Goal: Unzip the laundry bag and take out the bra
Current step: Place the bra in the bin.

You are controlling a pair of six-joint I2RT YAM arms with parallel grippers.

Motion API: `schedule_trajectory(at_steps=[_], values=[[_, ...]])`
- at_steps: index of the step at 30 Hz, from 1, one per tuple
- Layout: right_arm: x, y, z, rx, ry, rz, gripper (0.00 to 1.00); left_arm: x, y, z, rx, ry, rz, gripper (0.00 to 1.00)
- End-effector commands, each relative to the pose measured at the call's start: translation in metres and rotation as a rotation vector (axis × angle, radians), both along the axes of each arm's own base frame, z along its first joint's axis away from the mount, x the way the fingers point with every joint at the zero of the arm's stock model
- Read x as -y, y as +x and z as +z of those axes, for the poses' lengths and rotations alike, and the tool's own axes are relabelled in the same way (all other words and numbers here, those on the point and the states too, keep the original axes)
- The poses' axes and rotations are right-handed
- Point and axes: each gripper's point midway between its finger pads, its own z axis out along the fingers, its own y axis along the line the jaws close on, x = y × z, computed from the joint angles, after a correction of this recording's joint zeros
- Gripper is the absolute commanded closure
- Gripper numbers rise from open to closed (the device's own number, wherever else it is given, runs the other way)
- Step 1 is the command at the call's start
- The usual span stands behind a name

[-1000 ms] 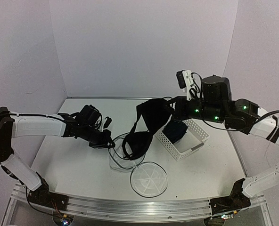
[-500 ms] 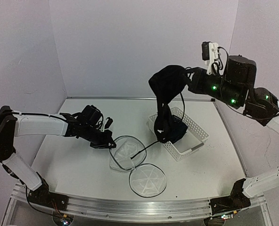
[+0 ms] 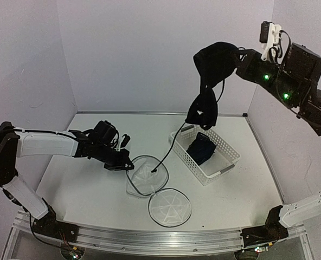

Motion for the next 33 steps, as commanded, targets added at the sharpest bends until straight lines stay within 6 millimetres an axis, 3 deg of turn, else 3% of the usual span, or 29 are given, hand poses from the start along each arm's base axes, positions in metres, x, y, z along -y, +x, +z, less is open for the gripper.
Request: schedule_trajectory(at_steps=[1, 14, 23, 28, 33], values=[[0.026, -0.010, 0.054, 0.121, 0.091, -0.062, 1.00, 0.005, 0.003, 0.004, 0.037, -0.019, -0.019, 1.00], [0.051, -0.020, 0.110, 0.243, 0.119, -0.133, 1.00, 0.005, 0.003, 0.000, 0.035, -0.014, -0.020, 1.00], [0.061, -0.019, 0.132, 0.289, 0.074, -0.205, 1.00, 0.004, 0.003, -0.001, 0.033, -0.014, -0.019, 1.00], [0.062, -0.009, 0.116, 0.267, -0.003, -0.279, 1.00, 0.005, 0.003, 0.002, 0.038, -0.020, -0.020, 1.00], [0.059, 0.004, 0.081, 0.221, -0.081, -0.349, 1.00, 0.004, 0.002, 0.001, 0.035, -0.020, -0.021, 1.00]])
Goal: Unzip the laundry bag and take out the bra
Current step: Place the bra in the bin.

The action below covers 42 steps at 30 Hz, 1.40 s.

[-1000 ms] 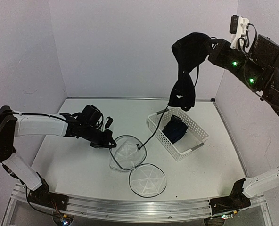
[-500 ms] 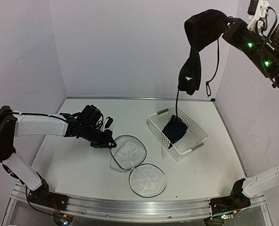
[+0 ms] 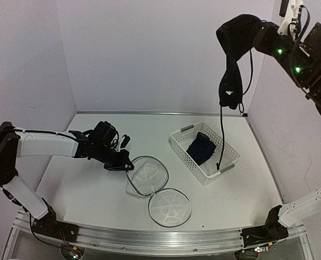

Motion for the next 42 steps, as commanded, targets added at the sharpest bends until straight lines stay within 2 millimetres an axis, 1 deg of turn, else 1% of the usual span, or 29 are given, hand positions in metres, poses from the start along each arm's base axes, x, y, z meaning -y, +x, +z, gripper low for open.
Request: schedule_trajectory(at_steps=[1, 4, 10, 16, 22, 30, 36, 42], values=[[0.006, 0.008, -0.021, -0.020, -0.037, -0.099, 1.00, 0.005, 0.003, 0.003, 0.034, -0.021, -0.019, 1.00], [0.003, 0.015, -0.041, -0.048, -0.072, -0.129, 1.00, 0.005, 0.002, 0.002, 0.033, -0.020, -0.022, 1.00], [0.001, 0.029, -0.073, -0.092, -0.115, -0.174, 1.00, 0.006, 0.002, 0.004, 0.035, -0.024, -0.024, 1.00], [0.008, 0.042, -0.104, -0.139, -0.117, -0.201, 1.00, 0.004, 0.001, 0.002, 0.032, -0.019, -0.022, 1.00], [0.014, 0.047, -0.136, -0.184, -0.100, -0.193, 1.00, 0.004, 0.001, 0.003, 0.033, -0.020, -0.022, 1.00], [0.012, 0.057, -0.200, -0.330, -0.067, -0.150, 1.00, 0.007, 0.003, 0.001, 0.026, -0.021, -0.027, 1.00], [0.017, 0.074, -0.249, -0.452, -0.069, -0.149, 1.00, 0.008, 0.003, 0.003, 0.025, -0.027, -0.031, 1.00], [0.015, 0.091, -0.299, -0.587, -0.099, -0.135, 1.00, 0.009, 0.003, 0.003, 0.024, -0.028, -0.032, 1.00]])
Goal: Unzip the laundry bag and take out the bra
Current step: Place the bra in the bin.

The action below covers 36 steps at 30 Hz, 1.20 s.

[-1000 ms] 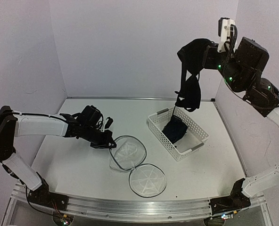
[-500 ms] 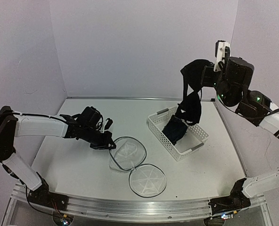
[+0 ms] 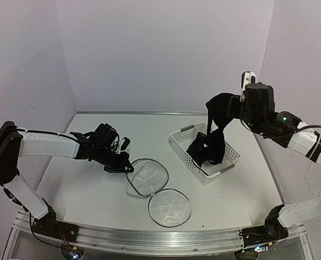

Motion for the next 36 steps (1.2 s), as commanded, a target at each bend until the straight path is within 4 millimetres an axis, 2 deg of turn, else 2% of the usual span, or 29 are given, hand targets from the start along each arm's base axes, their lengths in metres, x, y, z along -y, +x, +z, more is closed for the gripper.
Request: schedule_trajectory(at_steps=[1, 12, 16, 18, 20, 25, 31, 36], values=[[-0.007, 0.014, -0.033, -0.103, 0.042, 0.027, 1.00, 0.010, 0.006, 0.014, 0.045, -0.040, -0.027, 1.00], [-0.029, 0.078, -0.132, -0.435, 0.042, 0.136, 1.00, 0.012, 0.007, 0.015, 0.047, -0.040, -0.031, 1.00], [-0.034, 0.096, -0.157, -0.506, 0.050, 0.156, 1.00, 0.011, 0.007, 0.016, 0.049, -0.041, -0.027, 1.00], [-0.037, 0.102, -0.167, -0.529, 0.047, 0.161, 0.95, 0.010, 0.007, 0.017, 0.052, -0.044, -0.026, 1.00], [-0.041, 0.108, -0.172, -0.539, 0.044, 0.169, 0.86, 0.009, 0.006, 0.017, 0.053, -0.043, -0.025, 1.00], [-0.046, 0.116, -0.173, -0.544, 0.031, 0.181, 0.73, 0.009, 0.005, 0.016, 0.048, -0.041, -0.026, 1.00], [-0.039, 0.114, -0.158, -0.518, 0.004, 0.165, 0.66, 0.010, 0.005, 0.015, 0.048, -0.041, -0.028, 1.00], [-0.034, 0.100, -0.140, -0.501, 0.010, 0.179, 0.64, 0.011, 0.006, 0.016, 0.046, -0.044, -0.030, 1.00]])
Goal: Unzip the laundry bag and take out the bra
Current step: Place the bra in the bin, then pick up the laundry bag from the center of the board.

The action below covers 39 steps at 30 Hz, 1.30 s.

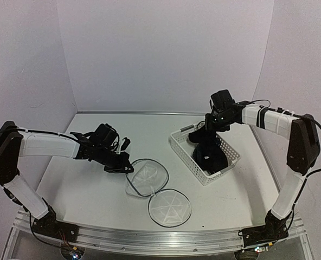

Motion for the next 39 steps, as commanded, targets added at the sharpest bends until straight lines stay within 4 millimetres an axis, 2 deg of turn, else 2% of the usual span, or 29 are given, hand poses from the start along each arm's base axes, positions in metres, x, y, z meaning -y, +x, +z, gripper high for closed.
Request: schedule_trajectory(at_steps=[1, 7, 13, 15, 17, 20, 24, 30, 39], values=[[0.003, -0.008, 0.061, 0.110, 0.048, 0.015, 0.64, 0.011, 0.006, 0.017, 0.050, -0.044, -0.028, 1.00], [-0.001, -0.039, 0.091, 0.137, 0.140, 0.079, 0.61, 0.011, 0.007, 0.019, 0.055, -0.047, -0.027, 1.00], [-0.018, -0.079, 0.114, 0.148, 0.250, 0.202, 0.61, 0.011, 0.008, 0.023, 0.064, -0.053, -0.024, 1.00], [-0.028, -0.095, 0.118, 0.152, 0.265, 0.251, 0.60, 0.012, 0.009, 0.025, 0.069, -0.055, -0.022, 1.00], [-0.048, -0.116, 0.120, 0.158, 0.271, 0.329, 0.55, 0.011, 0.010, 0.025, 0.071, -0.054, -0.018, 1.00], [-0.072, -0.144, 0.114, 0.156, 0.269, 0.416, 0.52, 0.010, 0.009, 0.026, 0.069, -0.055, -0.013, 1.00], [-0.095, -0.181, 0.090, 0.100, 0.302, 0.527, 0.51, 0.008, 0.008, 0.027, 0.071, -0.055, -0.004, 1.00], [-0.118, -0.231, 0.036, -0.032, 0.333, 0.616, 0.50, 0.004, 0.006, 0.025, 0.068, -0.048, 0.010, 1.00], [-0.126, -0.269, -0.055, -0.217, 0.265, 0.582, 0.51, 0.003, 0.005, 0.025, 0.067, -0.047, 0.016, 1.00]])
